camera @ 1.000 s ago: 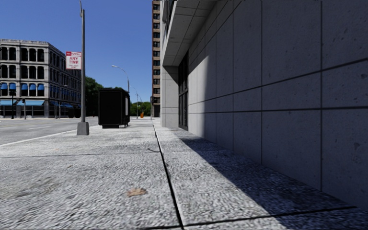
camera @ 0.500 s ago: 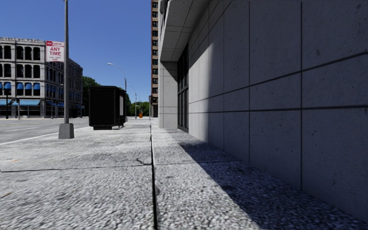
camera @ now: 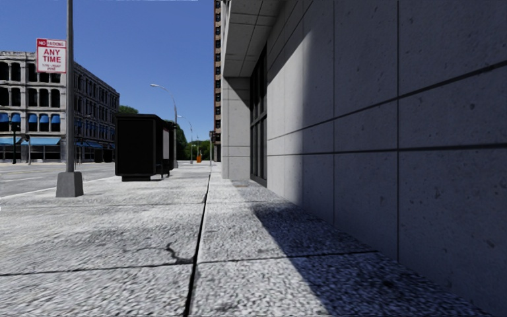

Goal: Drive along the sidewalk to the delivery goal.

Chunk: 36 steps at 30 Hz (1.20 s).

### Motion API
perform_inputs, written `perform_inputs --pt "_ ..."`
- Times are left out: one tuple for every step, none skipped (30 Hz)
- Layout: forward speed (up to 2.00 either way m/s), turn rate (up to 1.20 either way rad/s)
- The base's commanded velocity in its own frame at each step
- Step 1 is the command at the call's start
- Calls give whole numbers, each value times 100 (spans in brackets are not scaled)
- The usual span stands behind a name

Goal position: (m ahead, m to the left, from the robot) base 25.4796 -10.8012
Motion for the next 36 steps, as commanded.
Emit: perform_inputs --pt "200 42" --pt "200 42" --pt "200 42" --pt "200 38" --pt "200 22" --pt "200 22" --pt "200 0" --pt "200 0" --pt "200 0" --pt "200 0" --pt "200 0" --pt "200 0" --pt "200 0" --pt "200 0" --pt "200 0" --pt "200 0" --pt "200 0" --pt "200 0" --pt "200 0" --pt "200 0" --pt "200 0" --pt "200 0" --pt "200 0" --pt "200 0" --pt "200 0" --pt "200 0" --pt "200 0" --pt "200 0" --pt "200 0" --pt "200 0" --pt "200 1" --pt "200 1" --pt "200 9" --pt "200 17" --pt "200 23" --pt "200 23"
